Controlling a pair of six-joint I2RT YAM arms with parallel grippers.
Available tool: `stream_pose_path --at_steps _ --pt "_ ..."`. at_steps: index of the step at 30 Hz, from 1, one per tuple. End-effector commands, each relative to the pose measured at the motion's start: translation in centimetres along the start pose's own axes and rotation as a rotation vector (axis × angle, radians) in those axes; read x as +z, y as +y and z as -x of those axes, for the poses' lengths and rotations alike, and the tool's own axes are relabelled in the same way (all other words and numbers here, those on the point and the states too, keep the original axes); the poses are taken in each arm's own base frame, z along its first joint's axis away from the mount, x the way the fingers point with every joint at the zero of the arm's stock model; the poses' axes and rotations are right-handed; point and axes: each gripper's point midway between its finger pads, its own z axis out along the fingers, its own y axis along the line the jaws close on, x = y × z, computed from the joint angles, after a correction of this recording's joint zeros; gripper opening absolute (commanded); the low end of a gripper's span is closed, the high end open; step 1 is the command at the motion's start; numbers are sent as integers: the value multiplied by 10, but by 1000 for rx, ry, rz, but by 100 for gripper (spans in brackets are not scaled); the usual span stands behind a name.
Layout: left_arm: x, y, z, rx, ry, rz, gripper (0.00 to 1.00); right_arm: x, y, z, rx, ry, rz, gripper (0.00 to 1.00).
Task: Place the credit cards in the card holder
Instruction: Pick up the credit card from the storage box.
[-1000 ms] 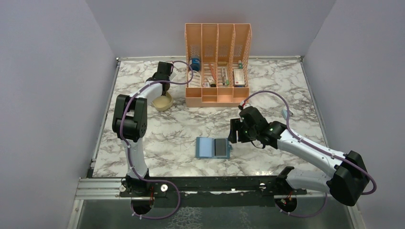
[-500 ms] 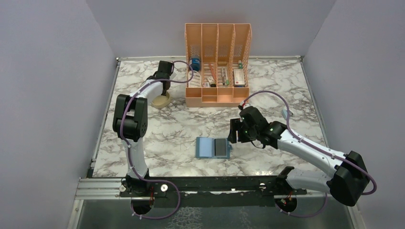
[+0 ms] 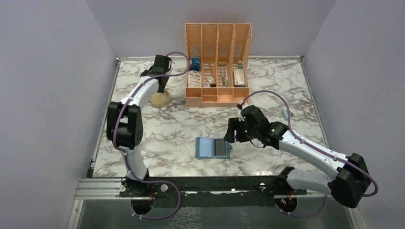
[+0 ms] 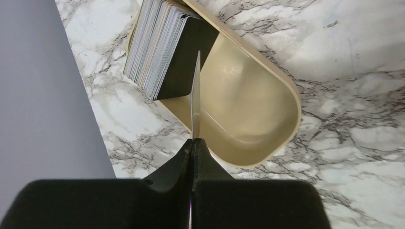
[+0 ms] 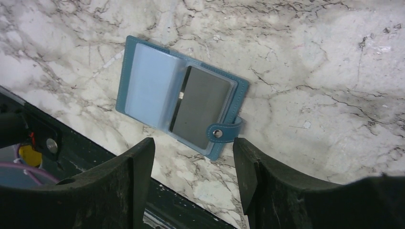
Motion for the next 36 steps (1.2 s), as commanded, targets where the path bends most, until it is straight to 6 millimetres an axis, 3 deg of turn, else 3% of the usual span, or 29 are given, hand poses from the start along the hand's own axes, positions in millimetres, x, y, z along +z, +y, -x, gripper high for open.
stream_pose_path --at_steps 1,6,11,17,24,30,36 --pt "-46 -5 13 -166 -73 -100 0 -11 27 12 10 -42 125 62" --pt "-88 -26 25 -298 -164 -286 0 -22 41 20 36 -73 191 62" --pt "-134 -72 28 -333 -255 -605 0 -34 52 34 68 -123 233 62" --pt "-191 -117 12 -347 -331 -951 0 -46 67 49 83 -184 303 62" --pt "-244 -147 -12 -368 -413 -1252 0 -47 87 52 150 -195 427 61" --pt "-268 -171 -42 -403 -408 -1482 0 -54 98 62 192 -242 497 58" --pt "-285 -189 -70 -350 -388 -1603 0 -58 98 74 221 -293 493 48"
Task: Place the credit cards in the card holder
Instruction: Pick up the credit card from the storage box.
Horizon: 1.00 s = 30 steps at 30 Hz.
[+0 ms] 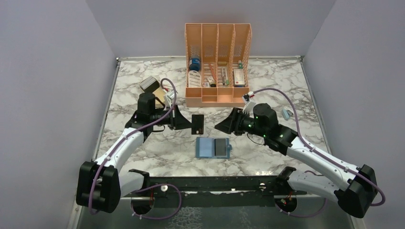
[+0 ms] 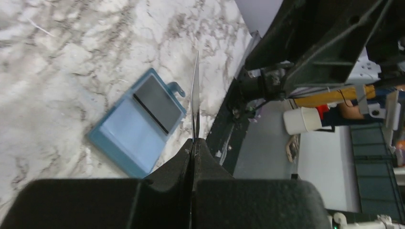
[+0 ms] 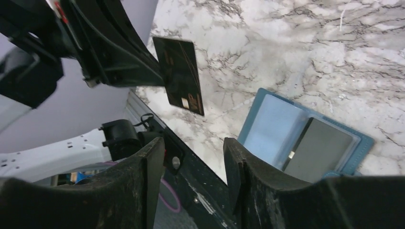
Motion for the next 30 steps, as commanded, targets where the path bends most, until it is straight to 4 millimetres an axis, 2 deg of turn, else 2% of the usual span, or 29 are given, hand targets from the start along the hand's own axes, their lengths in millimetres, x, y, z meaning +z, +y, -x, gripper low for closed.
stream_pose_path --at_steps 1,8,11,17,21,25,29,30 --pt "-3 -40 -12 76 31 -190 0 -2 19 16 6 -71 72 48" --pt "11 -57 -38 76 97 -267 0 3 29 12 -4 -46 140 45" --pt "19 -62 -46 83 136 -291 0 6 28 11 -2 -39 137 45" --pt "22 -68 -46 93 136 -295 0 8 22 2 -13 -11 135 44" --pt "22 -70 -44 92 131 -295 0 7 19 -8 -28 15 154 40" --pt "24 -68 -43 82 125 -284 0 6 17 -14 -31 30 170 29" --pt "24 -72 -39 82 126 -293 0 2 18 -16 -44 16 194 6" --pt "24 -72 -38 80 125 -292 4 2 18 -15 -50 11 200 2"
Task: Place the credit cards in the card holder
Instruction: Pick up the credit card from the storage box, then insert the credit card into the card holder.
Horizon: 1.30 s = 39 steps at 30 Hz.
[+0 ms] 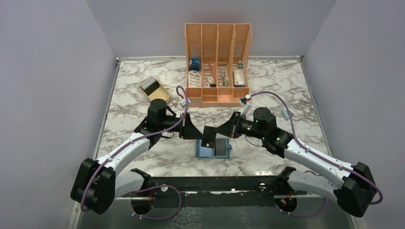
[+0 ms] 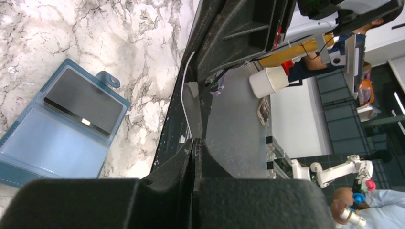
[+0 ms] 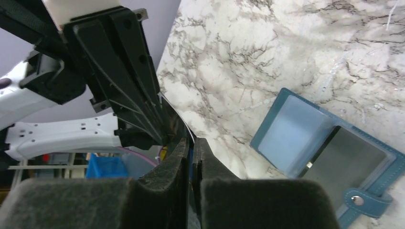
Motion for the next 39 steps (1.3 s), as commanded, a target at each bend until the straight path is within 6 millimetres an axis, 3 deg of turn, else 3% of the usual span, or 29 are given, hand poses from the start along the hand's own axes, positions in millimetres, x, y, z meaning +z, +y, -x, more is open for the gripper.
stream_pose_path --at_steps 1,4,6,9,14,17,21,23,32,39 --pt "1 -10 15 51 -23 -20 9 -6 12 0 -50 -17 73 1" --pt "3 -6 18 34 -33 0 32 -6 12 -1 -56 -15 73 1" --pt "3 0 19 26 -35 26 40 -5 11 -1 -57 -12 70 1" --pt "2 15 21 27 -46 119 44 -5 3 -3 -57 -11 36 1" --pt "-5 54 18 -1 -57 322 45 -5 -27 -9 -68 -12 -87 1" --pt "-7 72 9 -53 -46 390 42 -4 -42 -17 -55 10 -137 1" --pt "-7 93 -6 -125 -22 439 26 0 -62 -29 -25 41 -201 1" --pt "-6 104 -12 -159 -11 469 18 3 -66 -30 -27 48 -213 1" --pt "2 138 -42 -290 28 523 1 21 -87 -38 -41 117 -271 1" --pt "-2 161 -65 -345 59 603 0 23 -101 -37 -55 122 -322 1"
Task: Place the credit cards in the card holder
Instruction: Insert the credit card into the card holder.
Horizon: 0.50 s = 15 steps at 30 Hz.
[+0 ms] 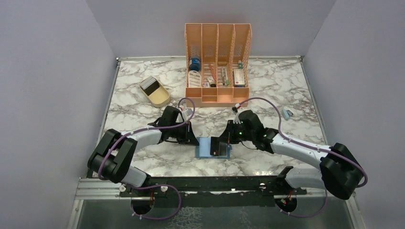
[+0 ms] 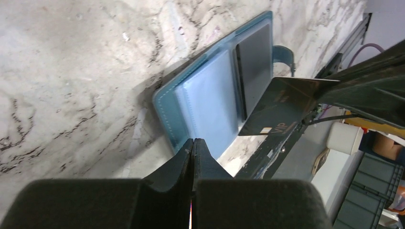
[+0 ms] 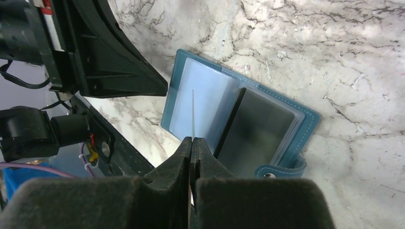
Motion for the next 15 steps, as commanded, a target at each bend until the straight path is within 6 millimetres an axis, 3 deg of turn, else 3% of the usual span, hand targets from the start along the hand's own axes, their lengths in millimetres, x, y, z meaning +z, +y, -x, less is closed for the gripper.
stream_pose_path --at_steps 1,8,15 --pt "7 17 -3 -7 -17 58 0 1 -2 16 -31 -46 -18 1" --pt "10 36 -11 -24 8 131 0 0 5 17 11 -33 31 1" --pt "11 44 -15 -19 34 173 0 2 -5 20 33 -23 22 1"
